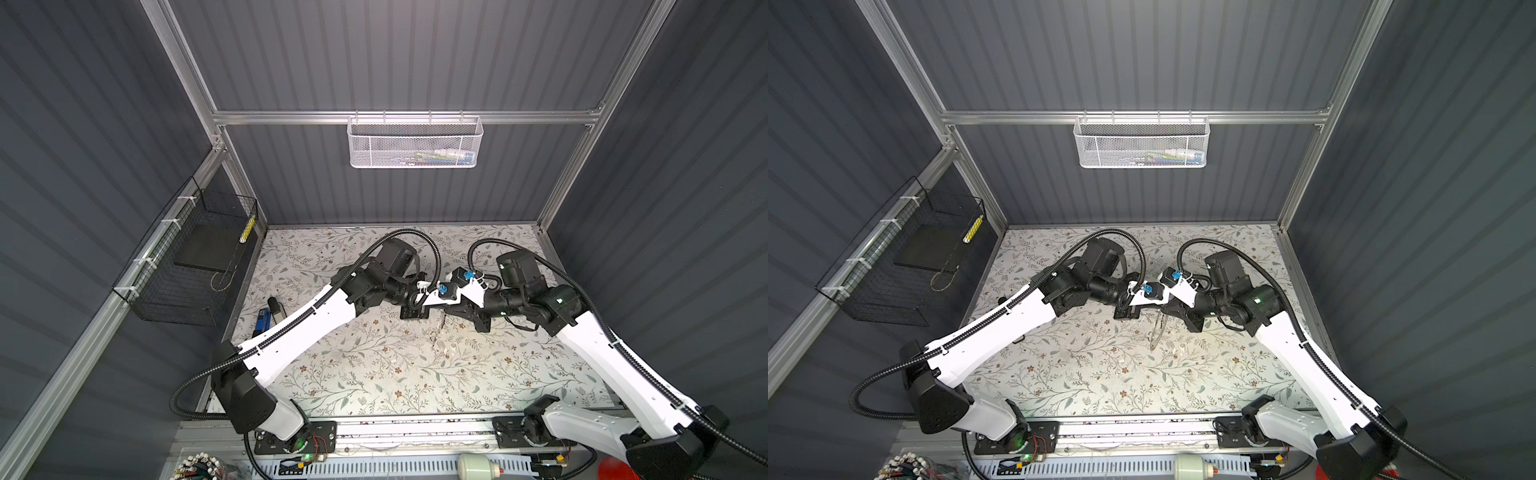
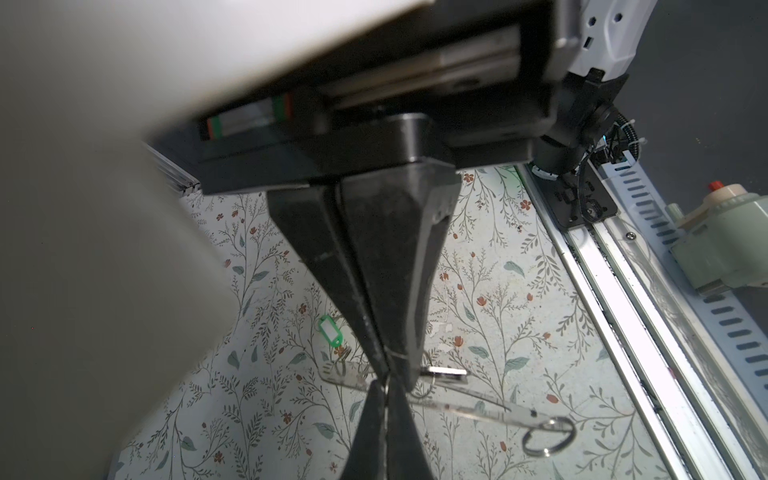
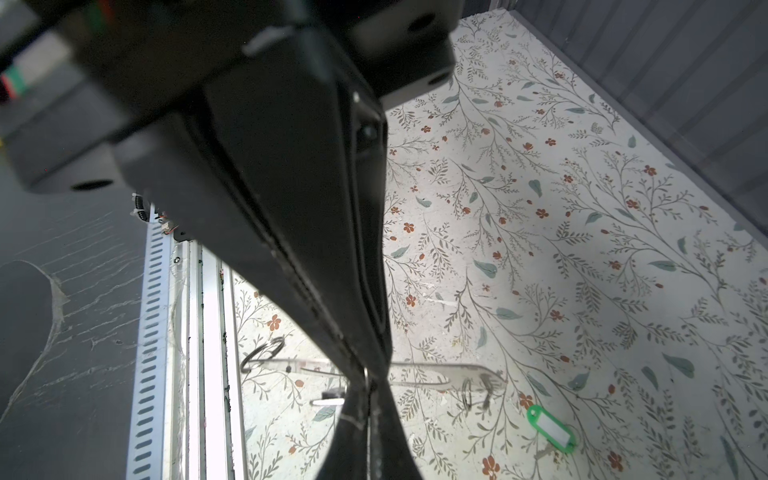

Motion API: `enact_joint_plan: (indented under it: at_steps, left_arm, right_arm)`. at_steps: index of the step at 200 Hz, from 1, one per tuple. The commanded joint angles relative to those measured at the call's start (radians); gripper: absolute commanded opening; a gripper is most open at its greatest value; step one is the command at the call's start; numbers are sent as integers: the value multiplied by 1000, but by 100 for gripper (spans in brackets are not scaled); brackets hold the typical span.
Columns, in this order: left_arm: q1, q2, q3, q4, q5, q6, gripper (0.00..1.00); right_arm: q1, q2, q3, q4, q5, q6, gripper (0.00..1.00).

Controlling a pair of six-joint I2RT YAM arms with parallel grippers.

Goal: Put the keys on the keyring

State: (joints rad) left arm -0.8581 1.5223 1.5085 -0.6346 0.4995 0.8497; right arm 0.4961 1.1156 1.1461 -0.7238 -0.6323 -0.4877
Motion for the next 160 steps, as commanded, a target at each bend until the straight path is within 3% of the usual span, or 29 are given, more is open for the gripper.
enact_joint_plan:
  at_steps: [1,31,69,112,160]
  left_arm:
    - [-2,21,20,-21,17,-6,0]
    - [0,-14,-44,92,16,-98,0]
    - [1,-76,-186,300,8,-234,0]
    - [1,-161,-332,534,-29,-387,0]
    - [4,-218,-427,700,-47,-460,0]
  right_arm:
    - [2,-31,-5,53,-2,1,9]
    - [-1,-58,-48,82,83,20,26]
    - [-17,-114,-94,141,149,88,40]
    - [-24,-174,-138,171,194,155,45]
    - [-26,-225,-187,201,222,195,48]
